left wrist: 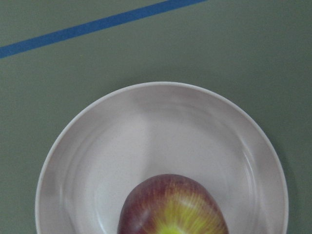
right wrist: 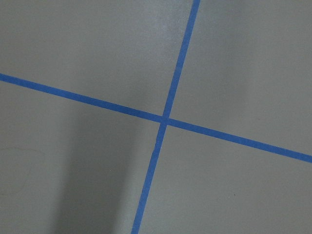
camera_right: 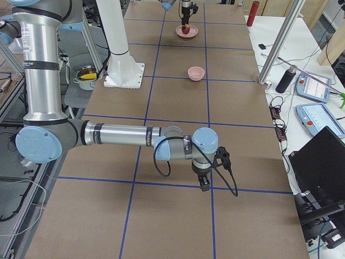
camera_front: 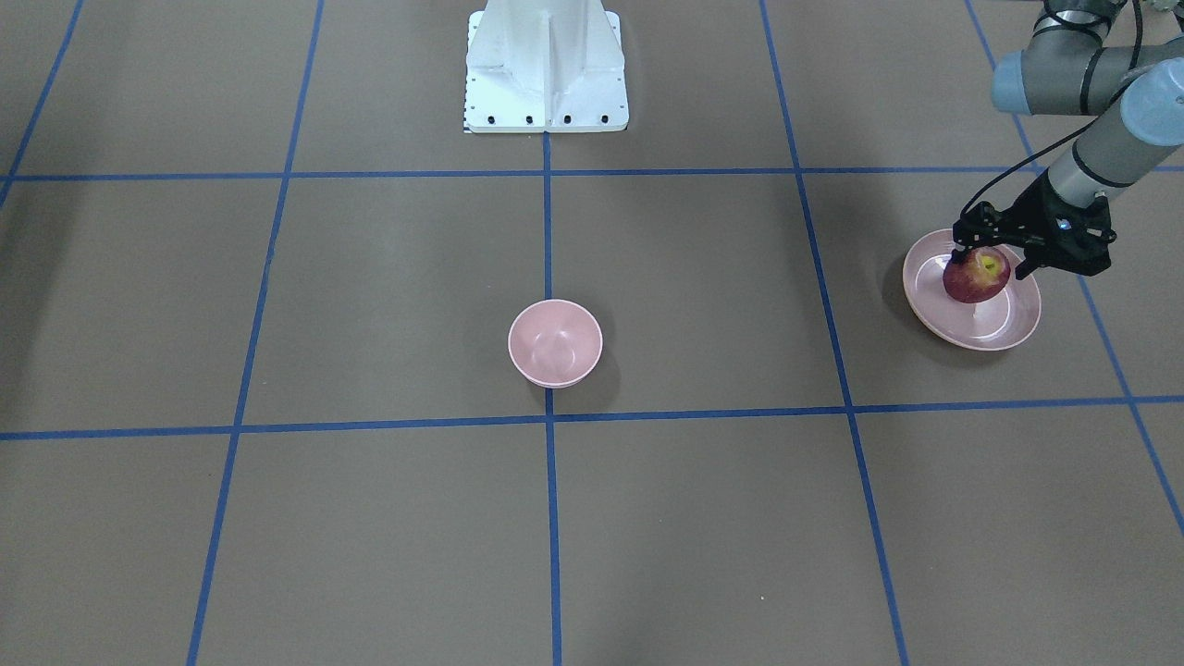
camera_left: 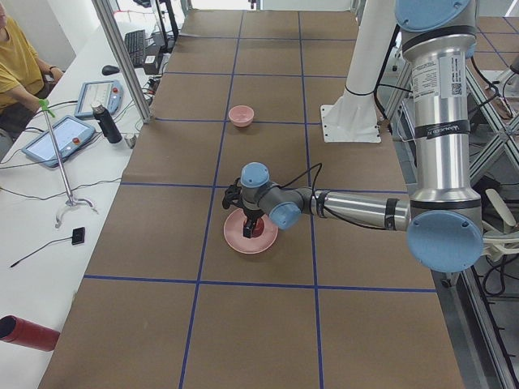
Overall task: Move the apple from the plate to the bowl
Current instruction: 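Reach the left gripper down to the red apple on the pink plate, then grasp the red apple with the left gripper and carry it toward the bowl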
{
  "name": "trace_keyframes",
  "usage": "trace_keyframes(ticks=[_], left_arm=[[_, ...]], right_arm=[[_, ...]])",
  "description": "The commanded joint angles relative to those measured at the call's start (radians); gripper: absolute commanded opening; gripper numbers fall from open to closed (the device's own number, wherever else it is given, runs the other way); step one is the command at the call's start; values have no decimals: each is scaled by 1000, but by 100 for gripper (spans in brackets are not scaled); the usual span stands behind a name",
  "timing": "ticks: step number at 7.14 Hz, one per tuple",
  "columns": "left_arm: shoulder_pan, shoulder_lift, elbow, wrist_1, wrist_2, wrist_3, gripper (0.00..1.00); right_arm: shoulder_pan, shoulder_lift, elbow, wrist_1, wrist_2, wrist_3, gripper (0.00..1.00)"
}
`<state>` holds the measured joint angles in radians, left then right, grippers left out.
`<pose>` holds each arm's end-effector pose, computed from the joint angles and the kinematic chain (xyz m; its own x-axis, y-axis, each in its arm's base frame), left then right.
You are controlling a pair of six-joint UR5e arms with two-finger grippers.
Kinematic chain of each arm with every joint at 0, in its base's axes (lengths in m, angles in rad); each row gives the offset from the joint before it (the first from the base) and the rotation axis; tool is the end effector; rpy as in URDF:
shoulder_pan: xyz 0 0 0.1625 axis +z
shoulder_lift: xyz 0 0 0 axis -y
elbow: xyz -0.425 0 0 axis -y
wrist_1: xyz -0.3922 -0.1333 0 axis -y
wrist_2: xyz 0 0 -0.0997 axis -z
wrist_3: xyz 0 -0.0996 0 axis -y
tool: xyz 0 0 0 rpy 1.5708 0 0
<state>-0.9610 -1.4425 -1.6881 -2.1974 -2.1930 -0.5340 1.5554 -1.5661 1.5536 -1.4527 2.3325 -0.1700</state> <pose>0.2052 -0.4251 0.5968 0.6455 0.2974 -0.7035 -0.1615 0.9534 0.2549 0.0568 -0.5018 0.6536 0.7095 -0.2509 0.6586 0.1373 0.9658 0.2200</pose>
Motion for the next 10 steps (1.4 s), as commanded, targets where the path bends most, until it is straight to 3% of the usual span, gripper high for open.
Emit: trace_keyframes(ticks=[1,2,3,4,6,7,8,10], left_arm=[[18,-19,45,-38,1,-1,97],[24,-24,45,-38,1,-1,69],[24,-26,44,-39,-1,-1,30],[22,-26,35,-39,-1,-3,5],[16,-24,-42,-18,-16,-4,0],[16,-35,-95,57,-11,-21,0],[18,-100,-152,165,-2,-128,0],[50,-272,-159,281,2,-300,0]], right_arm=[[0,0,-1,0,-1,3,100],[0,0,-1,0,-1,4,100],[0,0,-1,0,-1,7,100],[-2,0,-1,0,-1,9,100],[0,-12,-1,2,-4,12,100],[-2,-14,-1,2,-4,12,100],[-2,-21,2,5,-2,12,100],[-2,-22,3,5,-2,15,100]])
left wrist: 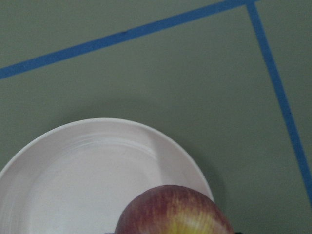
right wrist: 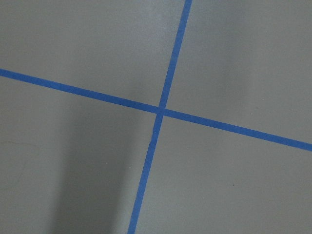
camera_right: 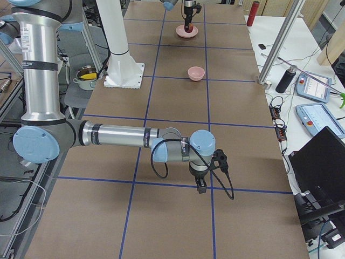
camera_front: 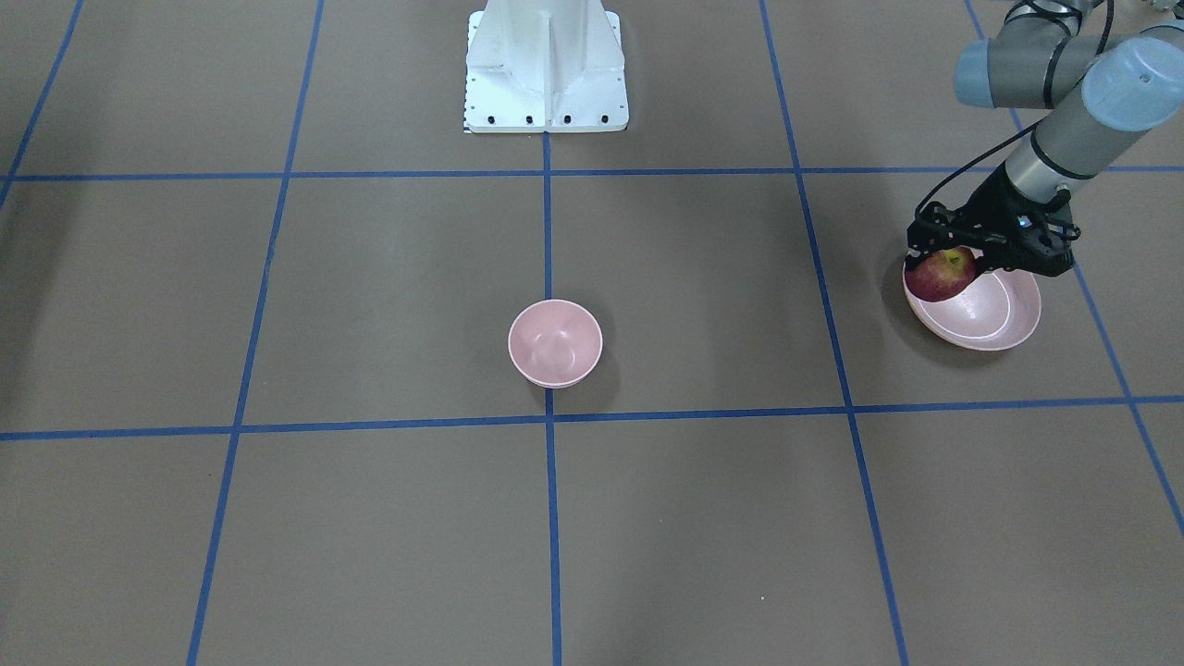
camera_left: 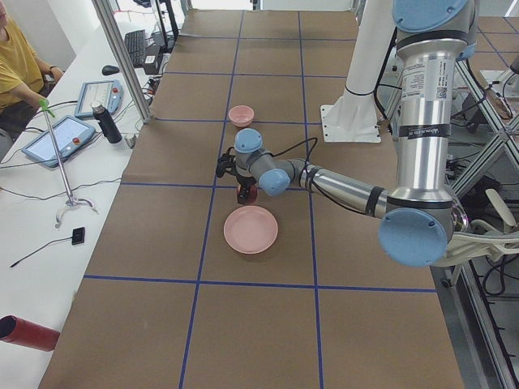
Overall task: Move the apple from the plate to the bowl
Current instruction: 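Grasp the red apple with the left gripper and carry it toward the bowl, then lower the apple into the pink bowl and open the left gripper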
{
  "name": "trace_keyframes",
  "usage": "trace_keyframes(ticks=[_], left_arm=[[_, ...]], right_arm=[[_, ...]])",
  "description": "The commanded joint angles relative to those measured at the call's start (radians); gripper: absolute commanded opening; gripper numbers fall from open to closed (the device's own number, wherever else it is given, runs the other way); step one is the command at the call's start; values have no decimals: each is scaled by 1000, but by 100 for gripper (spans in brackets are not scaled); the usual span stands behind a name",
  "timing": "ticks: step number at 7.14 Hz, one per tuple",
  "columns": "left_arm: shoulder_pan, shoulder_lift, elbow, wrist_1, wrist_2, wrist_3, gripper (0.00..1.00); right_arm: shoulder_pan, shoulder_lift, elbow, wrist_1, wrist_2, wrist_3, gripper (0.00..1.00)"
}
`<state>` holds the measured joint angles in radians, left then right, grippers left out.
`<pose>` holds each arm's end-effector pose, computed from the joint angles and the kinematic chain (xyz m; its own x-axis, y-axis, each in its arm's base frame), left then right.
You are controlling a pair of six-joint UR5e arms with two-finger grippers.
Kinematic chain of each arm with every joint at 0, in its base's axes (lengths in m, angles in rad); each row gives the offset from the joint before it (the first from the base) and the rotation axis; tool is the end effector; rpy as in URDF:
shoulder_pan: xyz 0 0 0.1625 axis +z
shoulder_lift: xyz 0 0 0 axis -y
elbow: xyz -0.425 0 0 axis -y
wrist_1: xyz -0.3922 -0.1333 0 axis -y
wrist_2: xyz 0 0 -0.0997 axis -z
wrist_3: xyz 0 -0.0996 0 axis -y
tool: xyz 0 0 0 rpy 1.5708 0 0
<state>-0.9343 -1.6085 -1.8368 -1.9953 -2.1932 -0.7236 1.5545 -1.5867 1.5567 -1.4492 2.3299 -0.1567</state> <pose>0.2477 -0.4617 0.4640 0.6105 0.1984 -0.7667 -0.0526 0.9761 0.2107 0.0567 -0.4921 0.6620 0.7129 -0.2292 0.6627 0.1291 0.9718 0.1973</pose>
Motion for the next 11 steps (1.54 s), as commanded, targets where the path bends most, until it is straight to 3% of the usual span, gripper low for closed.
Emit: trace_keyframes(ticks=[1,3,4,7,11], left_arm=[[81,-201,-10,161,6,-187,0],[214,-453,4,402,128,-348,0],[238,-564,55,456,138,-428,0],[325,-857,340,443,237,-604,0],[351,-926,565,255,286,-646,0]], right_arm=[[1,-1,3,0,2,2,100],[-1,-1,2,0,0,3,100],[-1,-1,2,0,0,2,100],[-1,-1,-3,0,0,3,100],[-1,-1,-1,0,0,3,100]])
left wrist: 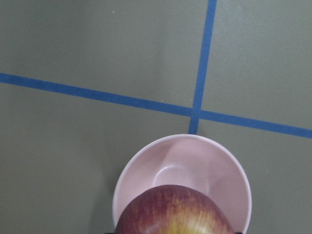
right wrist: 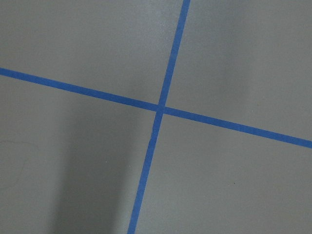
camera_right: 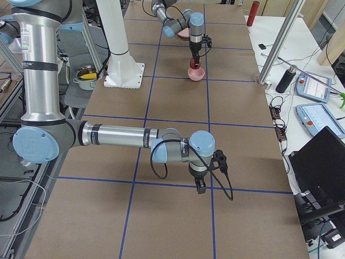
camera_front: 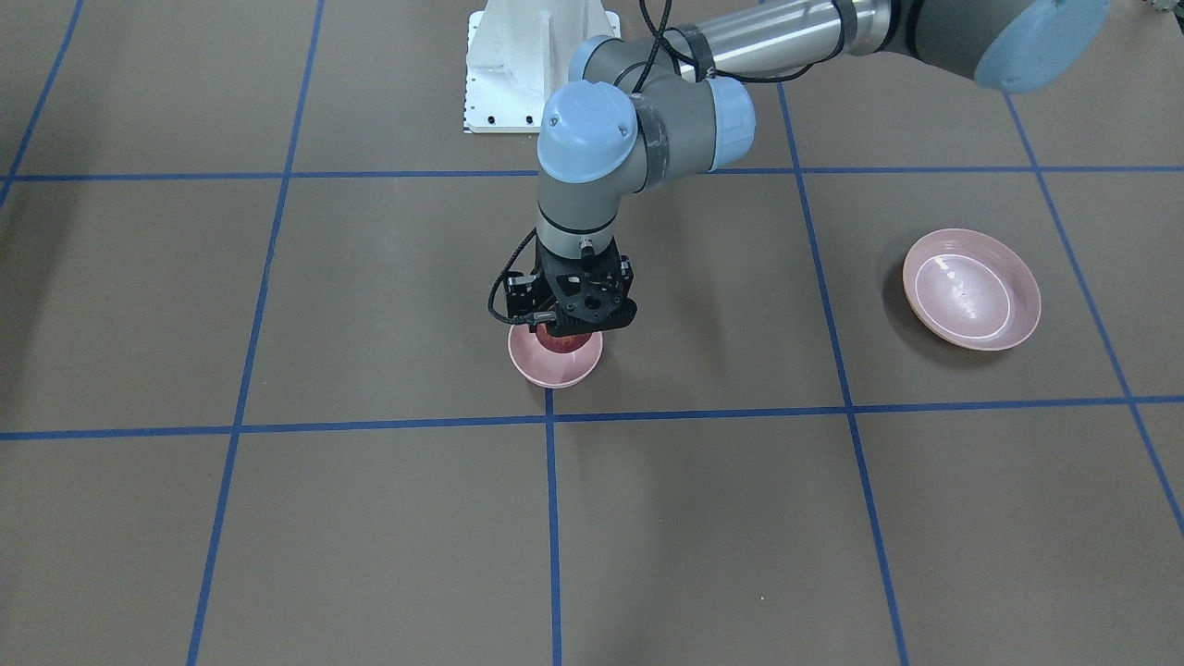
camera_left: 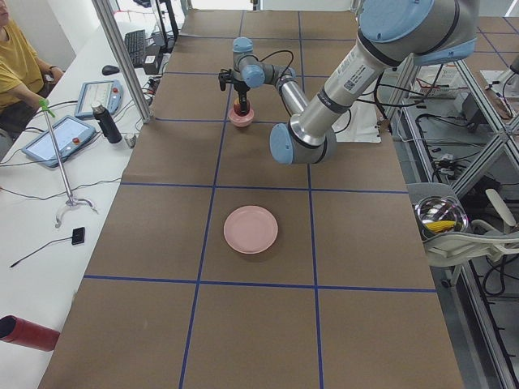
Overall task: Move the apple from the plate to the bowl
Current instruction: 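Lower the apple into the pink bowl and open the left gripper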
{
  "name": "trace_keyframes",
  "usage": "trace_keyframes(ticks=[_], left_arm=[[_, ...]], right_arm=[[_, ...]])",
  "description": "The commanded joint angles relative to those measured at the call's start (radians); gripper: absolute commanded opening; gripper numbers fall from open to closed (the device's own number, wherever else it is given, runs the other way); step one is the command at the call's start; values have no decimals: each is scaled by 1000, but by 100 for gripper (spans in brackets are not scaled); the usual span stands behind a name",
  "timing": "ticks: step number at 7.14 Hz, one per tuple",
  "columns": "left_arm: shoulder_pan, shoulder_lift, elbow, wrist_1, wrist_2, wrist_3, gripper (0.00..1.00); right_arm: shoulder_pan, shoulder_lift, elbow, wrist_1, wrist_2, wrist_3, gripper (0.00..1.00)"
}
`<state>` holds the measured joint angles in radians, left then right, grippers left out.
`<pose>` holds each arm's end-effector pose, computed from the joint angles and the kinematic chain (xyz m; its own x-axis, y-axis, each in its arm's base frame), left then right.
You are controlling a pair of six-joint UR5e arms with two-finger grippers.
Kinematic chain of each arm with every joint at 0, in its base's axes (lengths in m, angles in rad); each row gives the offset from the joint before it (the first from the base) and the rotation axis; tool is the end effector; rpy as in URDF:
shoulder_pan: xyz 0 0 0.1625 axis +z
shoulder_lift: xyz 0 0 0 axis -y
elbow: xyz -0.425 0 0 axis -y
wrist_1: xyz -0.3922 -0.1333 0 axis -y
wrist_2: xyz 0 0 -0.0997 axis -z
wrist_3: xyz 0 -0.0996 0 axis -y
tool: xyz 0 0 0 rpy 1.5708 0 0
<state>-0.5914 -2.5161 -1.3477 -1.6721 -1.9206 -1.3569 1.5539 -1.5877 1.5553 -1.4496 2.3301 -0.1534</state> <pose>0.5883 -0.5145 0.1425 0.6182 -0.1750 -0.7663 0.1881 0.9795 -0.0719 0.0564 -0.4915 0.6633 0.7131 -0.2246 0.6641 0.1273 0.9730 0.1924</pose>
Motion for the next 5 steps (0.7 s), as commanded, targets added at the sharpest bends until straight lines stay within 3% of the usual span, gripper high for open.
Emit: trace_keyframes(ticks=[1,2,4,5], left_arm=[[16,-18,82,-72,18,-13,0],[19,-15,82,-72,17,-8,10],[19,-10,81,-71,20,5,98],[21,-9,81,-72,44,5,98]], right_arm=[[0,0,-1,0,0,0,100],[0,0,-1,0,0,0,100],[0,0,-1,0,0,0,100],[0,0,0,2,0,0,100]])
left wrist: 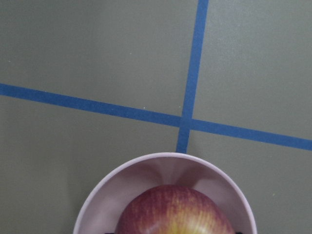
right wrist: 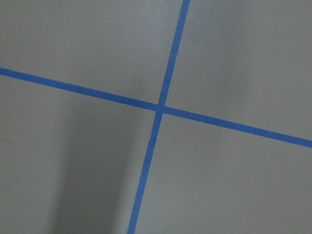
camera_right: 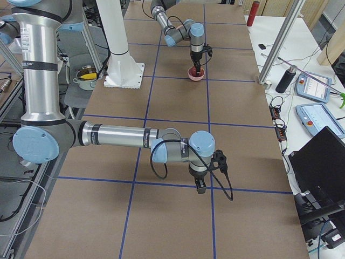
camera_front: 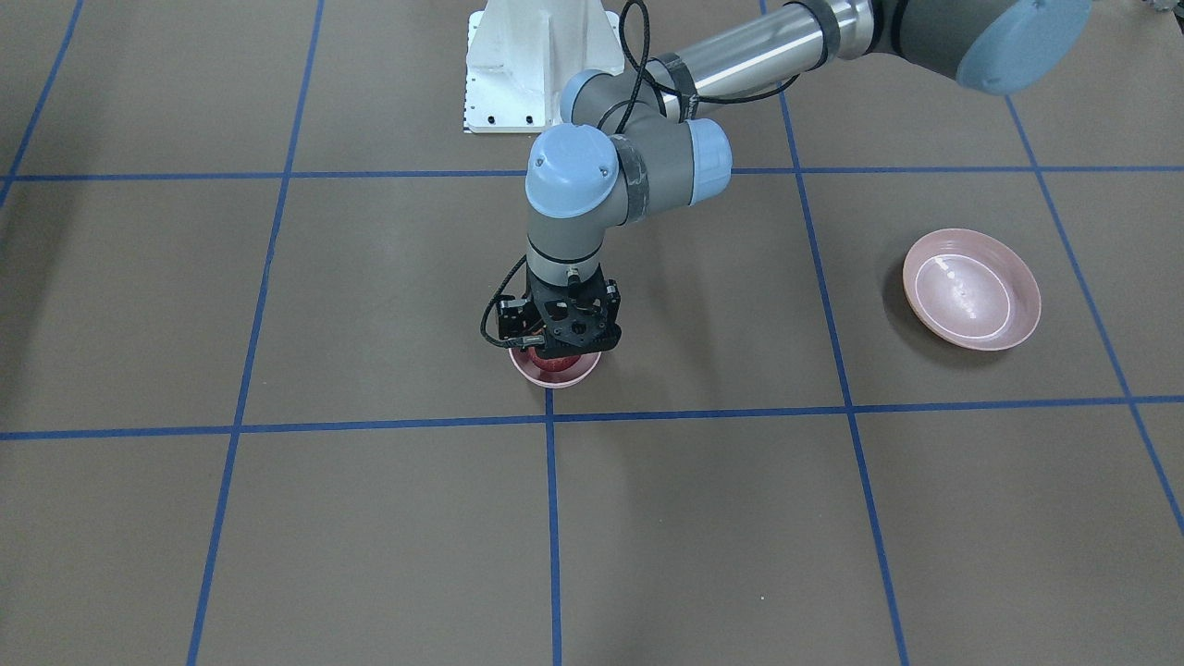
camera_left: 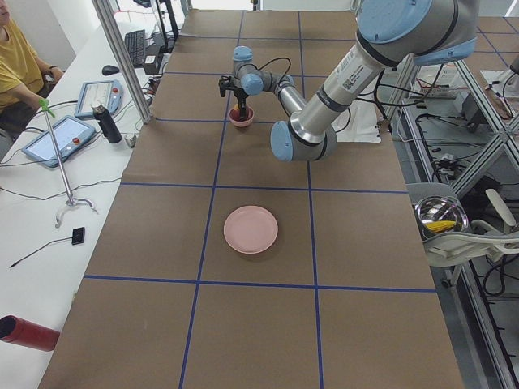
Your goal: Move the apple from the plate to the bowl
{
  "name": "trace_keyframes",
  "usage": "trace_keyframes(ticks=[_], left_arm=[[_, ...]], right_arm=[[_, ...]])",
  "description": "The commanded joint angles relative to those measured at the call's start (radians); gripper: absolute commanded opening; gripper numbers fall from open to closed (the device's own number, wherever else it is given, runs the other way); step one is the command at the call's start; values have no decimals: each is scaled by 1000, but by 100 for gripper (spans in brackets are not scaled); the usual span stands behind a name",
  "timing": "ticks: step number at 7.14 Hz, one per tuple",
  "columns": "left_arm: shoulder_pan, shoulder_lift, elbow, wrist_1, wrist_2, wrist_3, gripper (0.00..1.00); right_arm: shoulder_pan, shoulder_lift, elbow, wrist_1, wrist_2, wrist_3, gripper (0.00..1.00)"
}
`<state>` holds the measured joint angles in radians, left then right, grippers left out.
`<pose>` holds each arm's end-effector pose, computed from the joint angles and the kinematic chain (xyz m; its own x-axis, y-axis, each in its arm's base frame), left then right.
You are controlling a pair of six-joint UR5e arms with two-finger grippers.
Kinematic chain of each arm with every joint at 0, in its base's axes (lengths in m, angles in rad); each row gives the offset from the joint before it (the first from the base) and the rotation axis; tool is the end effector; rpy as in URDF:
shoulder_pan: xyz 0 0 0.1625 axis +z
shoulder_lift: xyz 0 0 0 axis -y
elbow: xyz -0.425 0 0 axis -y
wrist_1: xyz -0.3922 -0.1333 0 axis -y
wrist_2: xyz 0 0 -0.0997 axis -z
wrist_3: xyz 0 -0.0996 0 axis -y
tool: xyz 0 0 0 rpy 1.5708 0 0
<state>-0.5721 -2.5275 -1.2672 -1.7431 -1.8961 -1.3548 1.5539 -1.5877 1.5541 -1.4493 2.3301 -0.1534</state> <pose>0.6142 -0.5162 0.1598 0.6246 -0.1607 -0.7642 0.1860 0.9811 -0.0542 0.0564 -0.4915 0.6638 0.7131 -0.2240 0.6643 0.1273 0.9732 0.1915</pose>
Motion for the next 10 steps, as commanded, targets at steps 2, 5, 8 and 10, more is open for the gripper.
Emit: trace_keyframes(ticks=[2,5,8,10], left_arm=[[3,4,-14,4,20,5,98],[-40,189,-328,164,0,162,98],[-283,529,-565,189,-199,562,98],[-491,680,-566,191,-262,924,98]], right_arm=[[0,0,1,1,0,-2,100],[0,0,3,1,-3,-2,100],[2,-11,-2,0,-8,-2,100],[2,-24,-2,0,-8,0,100]])
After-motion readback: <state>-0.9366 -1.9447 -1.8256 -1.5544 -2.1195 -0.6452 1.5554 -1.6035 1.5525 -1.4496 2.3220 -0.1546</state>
